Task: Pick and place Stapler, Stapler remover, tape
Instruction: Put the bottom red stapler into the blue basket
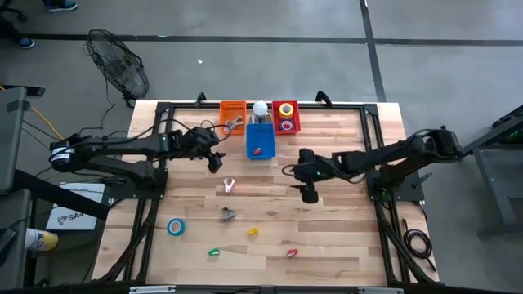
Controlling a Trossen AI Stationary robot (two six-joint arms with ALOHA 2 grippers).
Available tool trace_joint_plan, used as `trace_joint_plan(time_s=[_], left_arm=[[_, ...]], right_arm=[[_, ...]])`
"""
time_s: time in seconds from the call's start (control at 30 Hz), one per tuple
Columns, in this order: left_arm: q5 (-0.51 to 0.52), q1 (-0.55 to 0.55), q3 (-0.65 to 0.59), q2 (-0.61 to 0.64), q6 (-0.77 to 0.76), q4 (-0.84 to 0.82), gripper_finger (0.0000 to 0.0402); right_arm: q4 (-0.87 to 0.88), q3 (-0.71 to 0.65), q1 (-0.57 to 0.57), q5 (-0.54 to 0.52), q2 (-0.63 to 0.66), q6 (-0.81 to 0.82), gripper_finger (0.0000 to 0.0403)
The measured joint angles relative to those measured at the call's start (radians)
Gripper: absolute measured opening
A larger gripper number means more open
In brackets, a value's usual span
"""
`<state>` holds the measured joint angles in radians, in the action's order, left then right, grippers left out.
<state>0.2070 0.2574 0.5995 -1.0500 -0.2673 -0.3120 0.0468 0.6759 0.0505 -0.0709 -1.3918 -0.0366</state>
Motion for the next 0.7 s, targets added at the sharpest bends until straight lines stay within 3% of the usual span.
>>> trace_joint_plan(time_s=[0.33, 0.7], left_arm=[[0.046, -0.095, 0.0, 0.0, -0.088, -0.013, 0.0259], [0.051, -0.191, 0.0, 0.0, -0.16, -0.001, 0.0259]], right_arm=[[-0.104, -0.085, 0.197, -0.012, 0.0, 0.125, 0.0259], [-0.235, -0.163, 0.459, -0.13, -0.03, 0.242, 0.0259]])
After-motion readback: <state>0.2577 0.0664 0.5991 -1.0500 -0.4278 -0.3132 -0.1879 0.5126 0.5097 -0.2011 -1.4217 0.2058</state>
